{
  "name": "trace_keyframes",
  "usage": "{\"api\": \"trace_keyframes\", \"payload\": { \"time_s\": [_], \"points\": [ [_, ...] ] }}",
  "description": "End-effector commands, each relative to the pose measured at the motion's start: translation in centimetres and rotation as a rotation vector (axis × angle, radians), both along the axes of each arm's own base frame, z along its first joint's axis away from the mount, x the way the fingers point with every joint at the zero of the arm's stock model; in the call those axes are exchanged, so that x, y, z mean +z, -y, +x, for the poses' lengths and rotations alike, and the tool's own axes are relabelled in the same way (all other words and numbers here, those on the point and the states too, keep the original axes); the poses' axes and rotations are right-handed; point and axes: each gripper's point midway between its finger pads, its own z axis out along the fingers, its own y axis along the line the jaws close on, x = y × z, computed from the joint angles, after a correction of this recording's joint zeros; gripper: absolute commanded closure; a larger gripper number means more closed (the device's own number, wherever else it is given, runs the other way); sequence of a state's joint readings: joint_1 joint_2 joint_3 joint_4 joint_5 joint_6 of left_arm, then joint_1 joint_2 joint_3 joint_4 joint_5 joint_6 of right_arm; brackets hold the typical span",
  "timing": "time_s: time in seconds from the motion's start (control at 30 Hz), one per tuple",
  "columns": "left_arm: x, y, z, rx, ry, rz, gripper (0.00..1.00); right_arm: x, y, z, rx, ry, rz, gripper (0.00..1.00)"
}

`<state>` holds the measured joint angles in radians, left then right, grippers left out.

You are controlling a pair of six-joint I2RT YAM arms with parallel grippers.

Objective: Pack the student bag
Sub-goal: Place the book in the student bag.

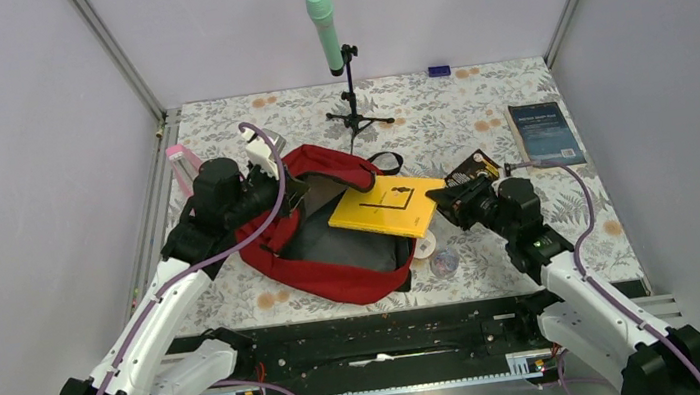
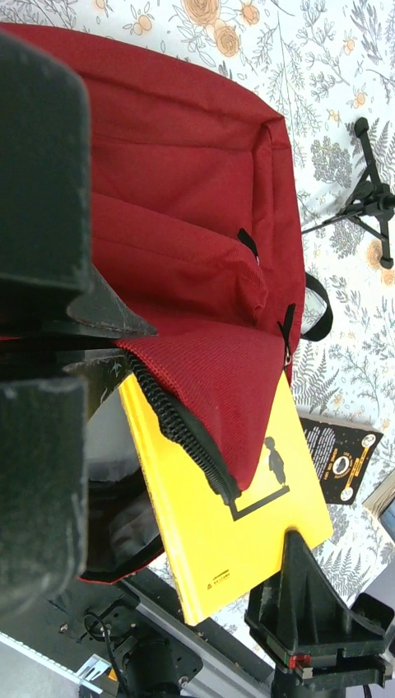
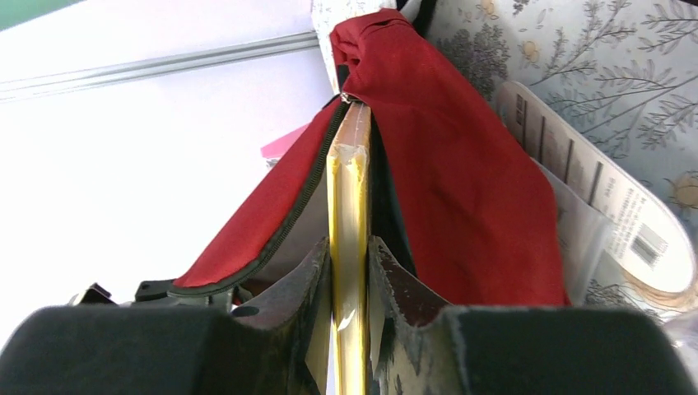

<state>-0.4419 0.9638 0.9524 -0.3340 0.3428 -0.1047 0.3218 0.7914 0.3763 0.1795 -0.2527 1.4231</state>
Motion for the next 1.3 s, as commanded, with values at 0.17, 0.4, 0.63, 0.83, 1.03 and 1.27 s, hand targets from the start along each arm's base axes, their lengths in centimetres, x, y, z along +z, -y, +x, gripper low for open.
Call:
{"api": "trace_keyframes", "payload": {
  "time_s": [0.17,0.4,0.63,0.83,1.03,1.27],
  "points": [
    [3.4,1.3,-0.4,-0.084,0.112,-0.082,1.00,6.0,-0.5,2.3,-0.101,0.179,0.103,1.00],
    [3.6,1.7,-0.7,-0.106,0.110,-0.095,1.00,5.3,-1.8,3.1,-0.126,0.174,0.075,1.00],
    [3.4,1.9,-0.8,-0.112,0.106,-0.095,1.00,4.5,-5.2,3.7,-0.106,0.173,0.049,1.00],
    [3.4,2.0,-0.9,-0.119,0.105,-0.096,1.00,5.8,-8.0,5.0,-0.098,0.203,0.069,1.00],
    [3.7,1.9,-1.0,-0.116,0.113,-0.100,1.00,4.9,-9.2,6.6,-0.137,0.200,0.032,1.00],
    [3.9,2.0,-1.0,-0.113,0.110,-0.110,1.00,2.8,-12.0,7.1,-0.139,0.228,-0.152,1.00]
  ]
}}
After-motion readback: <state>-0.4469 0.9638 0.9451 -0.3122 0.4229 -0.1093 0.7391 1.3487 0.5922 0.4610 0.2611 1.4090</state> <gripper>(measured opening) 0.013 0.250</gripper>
